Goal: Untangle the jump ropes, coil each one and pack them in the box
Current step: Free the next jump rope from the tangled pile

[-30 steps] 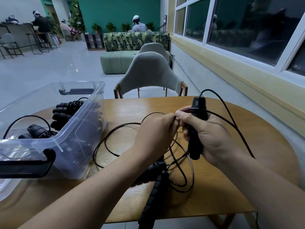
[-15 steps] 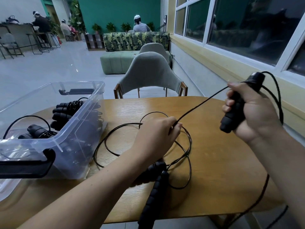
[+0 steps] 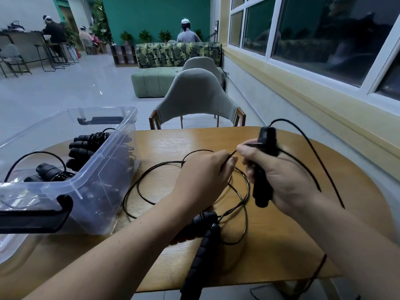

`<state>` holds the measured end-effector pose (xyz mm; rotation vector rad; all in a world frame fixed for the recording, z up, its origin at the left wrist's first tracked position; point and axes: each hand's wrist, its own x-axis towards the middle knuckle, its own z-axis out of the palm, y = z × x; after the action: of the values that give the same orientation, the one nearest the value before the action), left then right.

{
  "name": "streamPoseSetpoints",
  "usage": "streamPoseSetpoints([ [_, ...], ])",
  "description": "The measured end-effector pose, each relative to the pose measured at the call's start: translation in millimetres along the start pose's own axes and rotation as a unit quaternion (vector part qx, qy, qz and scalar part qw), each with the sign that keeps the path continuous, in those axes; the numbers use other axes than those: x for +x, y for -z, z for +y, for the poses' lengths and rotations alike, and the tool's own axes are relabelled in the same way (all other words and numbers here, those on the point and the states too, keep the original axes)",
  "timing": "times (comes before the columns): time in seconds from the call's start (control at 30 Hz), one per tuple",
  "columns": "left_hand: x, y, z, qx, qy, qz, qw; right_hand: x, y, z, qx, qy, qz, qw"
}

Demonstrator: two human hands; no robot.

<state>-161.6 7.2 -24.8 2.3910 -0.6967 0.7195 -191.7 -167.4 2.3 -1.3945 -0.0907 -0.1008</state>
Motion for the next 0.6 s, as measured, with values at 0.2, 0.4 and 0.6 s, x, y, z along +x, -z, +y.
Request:
streamPoseSetpoints([
  [0.2, 0, 3, -3, 0.001, -0.008, -0.009, 1.0, -5, -15, 11, -0.022, 0.012, -0.008, 1.0],
  [0.4, 0, 1, -2, 0.0, -0.006, -0.023, 1.0, -5, -12, 0, -0.006, 0.03, -0.012, 0.999],
  [0.6, 1, 1, -8, 0.001, 0.03, -0.039, 0.999, -1, 8, -34, 0.045, 0.075, 0.044, 0.995],
])
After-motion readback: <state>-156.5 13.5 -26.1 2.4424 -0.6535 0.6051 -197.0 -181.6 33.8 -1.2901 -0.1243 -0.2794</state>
